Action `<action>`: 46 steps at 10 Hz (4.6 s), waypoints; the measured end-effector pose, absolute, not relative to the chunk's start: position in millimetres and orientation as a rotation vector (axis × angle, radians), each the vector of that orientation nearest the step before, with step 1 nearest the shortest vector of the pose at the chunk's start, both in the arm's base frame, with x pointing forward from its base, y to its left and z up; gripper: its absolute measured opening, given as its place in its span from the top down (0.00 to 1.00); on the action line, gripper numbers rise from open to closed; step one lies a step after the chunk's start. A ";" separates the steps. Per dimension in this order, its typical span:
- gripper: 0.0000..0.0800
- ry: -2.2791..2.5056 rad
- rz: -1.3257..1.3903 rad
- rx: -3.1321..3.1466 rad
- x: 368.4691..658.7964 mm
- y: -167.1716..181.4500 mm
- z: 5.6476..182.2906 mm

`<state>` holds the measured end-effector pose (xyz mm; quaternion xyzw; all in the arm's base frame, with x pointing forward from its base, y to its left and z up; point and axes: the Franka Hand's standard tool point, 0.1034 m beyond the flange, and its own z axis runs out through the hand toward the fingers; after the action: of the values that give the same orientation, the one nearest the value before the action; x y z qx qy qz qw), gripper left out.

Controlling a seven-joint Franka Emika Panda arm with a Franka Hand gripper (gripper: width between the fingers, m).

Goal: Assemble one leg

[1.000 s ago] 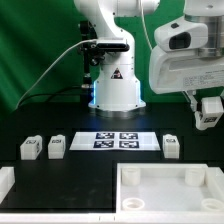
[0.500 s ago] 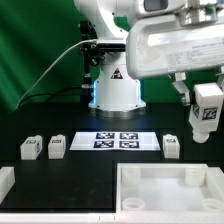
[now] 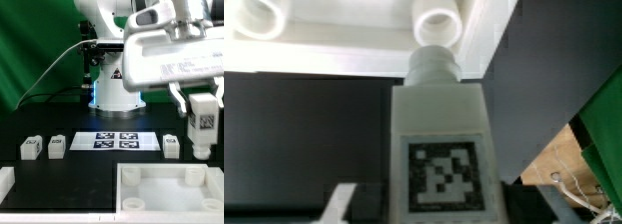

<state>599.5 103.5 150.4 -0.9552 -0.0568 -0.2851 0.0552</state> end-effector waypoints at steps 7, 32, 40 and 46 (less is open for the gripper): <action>0.63 -0.149 -0.850 -2.883 626.5 114.3 105.1; 0.19 0.059 -0.889 -2.974 616.1 115.0 69.7; 0.19 0.195 0.042 -3.009 636.7 96.1 102.5; 0.19 0.279 0.203 -3.013 632.5 110.2 88.1</action>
Offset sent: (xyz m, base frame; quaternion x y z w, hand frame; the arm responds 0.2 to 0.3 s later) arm 0.0200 -0.0001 -0.0364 -0.0226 0.0252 0.0116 0.9994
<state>632.5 110.2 88.1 -0.9920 0.0919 0.0667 0.0545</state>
